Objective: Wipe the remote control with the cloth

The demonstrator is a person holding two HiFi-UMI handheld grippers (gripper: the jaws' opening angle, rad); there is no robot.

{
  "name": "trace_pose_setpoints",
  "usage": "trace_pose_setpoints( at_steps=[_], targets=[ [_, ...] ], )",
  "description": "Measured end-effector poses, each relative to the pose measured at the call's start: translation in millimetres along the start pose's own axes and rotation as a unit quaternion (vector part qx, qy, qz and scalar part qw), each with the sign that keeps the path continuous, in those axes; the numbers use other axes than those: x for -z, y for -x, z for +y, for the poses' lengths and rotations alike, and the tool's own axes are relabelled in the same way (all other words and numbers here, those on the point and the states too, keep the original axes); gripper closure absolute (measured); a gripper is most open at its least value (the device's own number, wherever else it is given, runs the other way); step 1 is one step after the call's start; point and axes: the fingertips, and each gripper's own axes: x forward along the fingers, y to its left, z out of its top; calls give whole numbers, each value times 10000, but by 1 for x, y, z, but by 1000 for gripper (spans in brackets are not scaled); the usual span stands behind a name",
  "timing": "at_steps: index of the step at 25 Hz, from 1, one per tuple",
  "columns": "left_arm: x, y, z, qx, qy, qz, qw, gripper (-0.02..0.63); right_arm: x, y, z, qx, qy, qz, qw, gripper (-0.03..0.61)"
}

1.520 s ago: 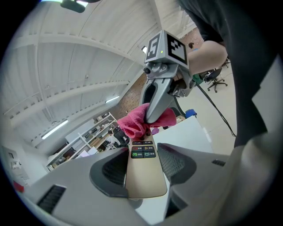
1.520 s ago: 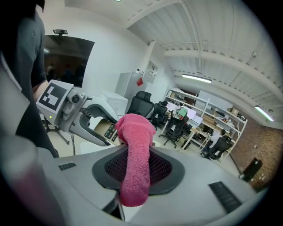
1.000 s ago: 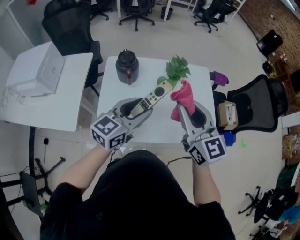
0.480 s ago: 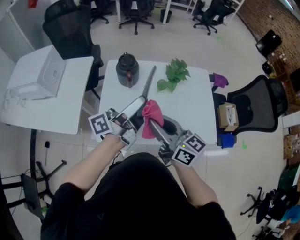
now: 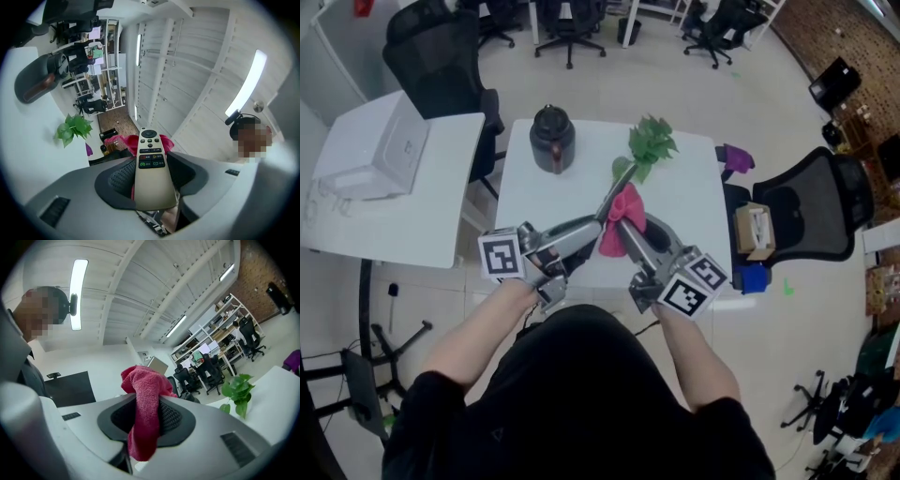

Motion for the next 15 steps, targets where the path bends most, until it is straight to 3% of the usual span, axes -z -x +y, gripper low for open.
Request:
trace_pose_setpoints(
  at_steps=[7,11,15],
  targets=[
    [20,3,-2,73,17,248,9997,405,-46,14,-22,383,248,-460,9979,480],
    [1,2,0,121,177,-258,9994,405,-39,16,-6,160,261,-407,9987,480],
    [-31,6,7,55,243,-831,9962,405,2,9,21,-272,182,109,9994,480]
  ],
)
